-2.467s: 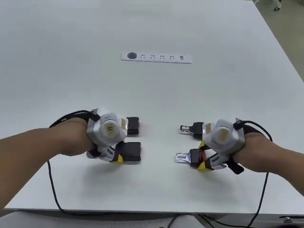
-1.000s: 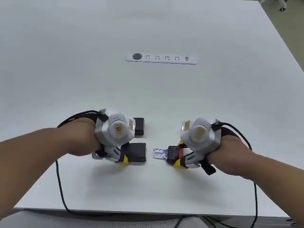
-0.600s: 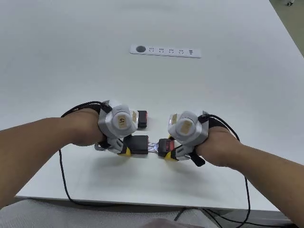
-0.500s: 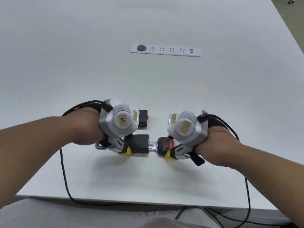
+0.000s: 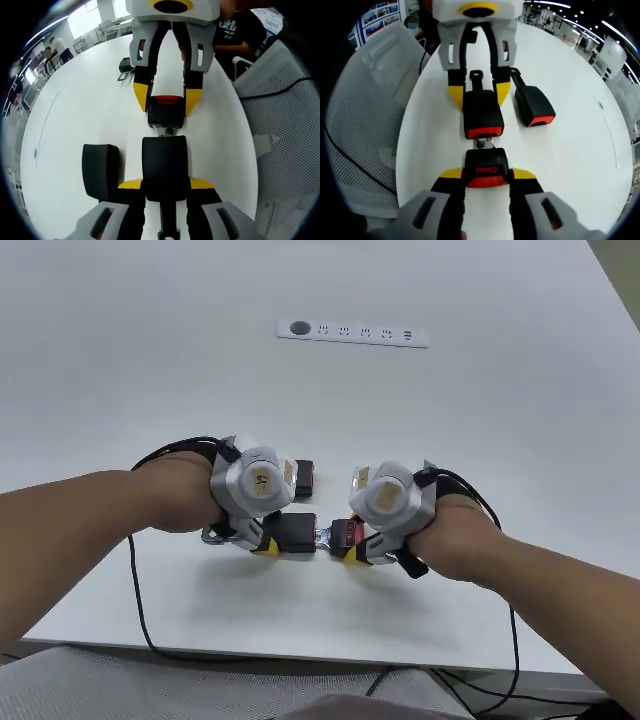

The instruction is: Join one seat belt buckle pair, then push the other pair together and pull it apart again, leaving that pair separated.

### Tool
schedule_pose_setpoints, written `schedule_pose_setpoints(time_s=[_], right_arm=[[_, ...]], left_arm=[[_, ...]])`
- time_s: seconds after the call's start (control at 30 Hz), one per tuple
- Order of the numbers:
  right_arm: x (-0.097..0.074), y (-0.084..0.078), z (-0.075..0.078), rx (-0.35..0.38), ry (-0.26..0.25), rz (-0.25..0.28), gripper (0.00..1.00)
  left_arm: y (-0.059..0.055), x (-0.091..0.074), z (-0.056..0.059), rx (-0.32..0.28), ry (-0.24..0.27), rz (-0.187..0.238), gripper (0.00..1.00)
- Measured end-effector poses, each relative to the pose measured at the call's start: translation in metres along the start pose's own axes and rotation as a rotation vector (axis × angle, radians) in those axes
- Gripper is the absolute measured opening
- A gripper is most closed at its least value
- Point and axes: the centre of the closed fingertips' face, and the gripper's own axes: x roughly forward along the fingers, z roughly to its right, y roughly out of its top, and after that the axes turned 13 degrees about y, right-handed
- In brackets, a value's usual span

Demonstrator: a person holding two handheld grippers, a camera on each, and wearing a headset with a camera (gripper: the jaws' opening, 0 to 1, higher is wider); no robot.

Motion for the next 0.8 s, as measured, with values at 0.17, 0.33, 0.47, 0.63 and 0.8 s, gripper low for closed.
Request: schedule_pose_setpoints(time_s=[0.17, 0.33, 0.47, 0.63, 0.8], right_arm=[[0.001, 0.001, 0.0, -0.002, 0.001, -0.007, 0.33], [0.005, 0.006, 0.002, 0.002, 0.006, -0.001, 0.33], [0.005, 0.006, 0.002, 0.004, 0.007, 0.004, 0.32], [0.008, 0.012, 0.002, 0.003, 0.025, -0.004, 0.32], [0.009, 0.012, 0.001, -0.005, 0.018, -0.013, 0.32]], left_arm=[[-0.001, 0.0, 0.0, -0.001, 0.0, 0.011, 0.31], [-0.001, 0.0, 0.0, 0.005, 0.005, 0.011, 0.31], [-0.001, 0.0, 0.0, -0.001, 0.006, 0.016, 0.31], [-0.001, 0.0, 0.001, 0.01, 0.009, 0.01, 0.31], [-0.001, 0.0, 0.0, 0.009, 0.004, 0.015, 0.31]])
